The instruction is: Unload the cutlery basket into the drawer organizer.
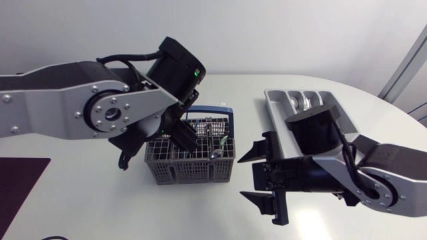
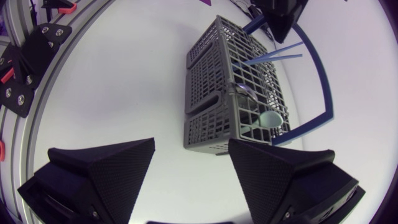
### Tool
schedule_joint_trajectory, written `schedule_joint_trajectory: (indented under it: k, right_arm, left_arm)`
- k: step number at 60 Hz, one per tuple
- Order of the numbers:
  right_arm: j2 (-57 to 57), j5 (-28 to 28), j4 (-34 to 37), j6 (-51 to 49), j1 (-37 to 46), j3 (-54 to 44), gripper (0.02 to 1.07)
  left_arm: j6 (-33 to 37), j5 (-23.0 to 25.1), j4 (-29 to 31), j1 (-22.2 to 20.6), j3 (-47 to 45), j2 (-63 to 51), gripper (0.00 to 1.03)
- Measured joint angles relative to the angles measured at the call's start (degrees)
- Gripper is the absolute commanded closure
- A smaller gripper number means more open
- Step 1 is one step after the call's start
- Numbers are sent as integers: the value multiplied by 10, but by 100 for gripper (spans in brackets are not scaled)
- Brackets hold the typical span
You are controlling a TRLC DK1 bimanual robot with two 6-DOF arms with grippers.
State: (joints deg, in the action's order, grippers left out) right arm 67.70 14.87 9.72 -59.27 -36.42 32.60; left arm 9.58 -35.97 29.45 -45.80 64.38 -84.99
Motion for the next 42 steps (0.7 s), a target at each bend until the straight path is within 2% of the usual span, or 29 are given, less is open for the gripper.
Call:
schedule_joint_trajectory:
  k: [5, 13, 42]
  right_arm:
    - [13, 3, -6, 9, -9, 3, 72]
    - [33, 3, -22, 23, -21, 9, 88]
    - [140, 3, -84, 38, -22, 52, 89]
  left_arm:
    - [12, 0, -15, 2, 1, -11, 9]
    - [27, -1, -28, 7, 3, -25, 9]
    - [98, 13, -127, 40, 3, -50, 9]
